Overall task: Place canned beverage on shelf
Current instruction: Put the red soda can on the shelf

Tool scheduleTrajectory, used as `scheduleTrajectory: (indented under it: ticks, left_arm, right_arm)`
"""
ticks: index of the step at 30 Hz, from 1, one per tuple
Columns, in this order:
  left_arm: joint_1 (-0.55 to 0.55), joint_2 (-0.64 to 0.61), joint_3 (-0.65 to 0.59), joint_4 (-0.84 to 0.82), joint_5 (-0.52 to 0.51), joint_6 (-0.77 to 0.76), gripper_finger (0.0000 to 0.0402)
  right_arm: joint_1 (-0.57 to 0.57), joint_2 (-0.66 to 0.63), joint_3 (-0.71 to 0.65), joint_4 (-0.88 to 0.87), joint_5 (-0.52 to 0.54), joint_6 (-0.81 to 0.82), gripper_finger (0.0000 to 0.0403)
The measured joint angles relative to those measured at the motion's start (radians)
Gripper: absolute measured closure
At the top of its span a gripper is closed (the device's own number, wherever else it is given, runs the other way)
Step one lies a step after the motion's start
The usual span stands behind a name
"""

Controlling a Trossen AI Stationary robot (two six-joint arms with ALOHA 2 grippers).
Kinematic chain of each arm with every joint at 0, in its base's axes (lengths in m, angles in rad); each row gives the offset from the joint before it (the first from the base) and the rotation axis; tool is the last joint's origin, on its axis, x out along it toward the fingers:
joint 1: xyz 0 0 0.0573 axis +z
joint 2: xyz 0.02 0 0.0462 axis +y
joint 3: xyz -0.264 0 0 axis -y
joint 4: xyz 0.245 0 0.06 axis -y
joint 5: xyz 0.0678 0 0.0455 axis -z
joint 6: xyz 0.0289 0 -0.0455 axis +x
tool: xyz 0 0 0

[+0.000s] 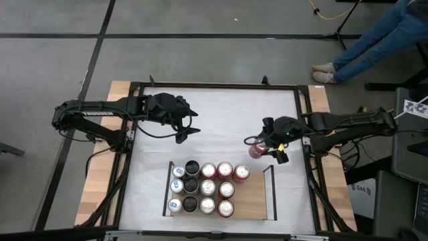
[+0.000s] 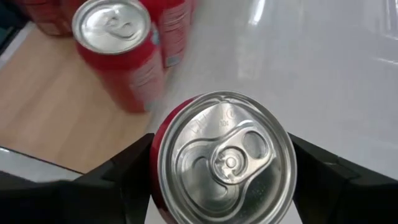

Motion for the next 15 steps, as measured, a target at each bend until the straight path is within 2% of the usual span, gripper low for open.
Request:
scheduleTrajectory:
  ticks: [15]
  left_arm:
    - [0.0, 0.0, 0.0, 0.006, -0.001, 0.0, 0.0075]
  right_arm:
    - [0.176, 0.064, -0.024, 0.08, 0.021, 0.118, 0.0117]
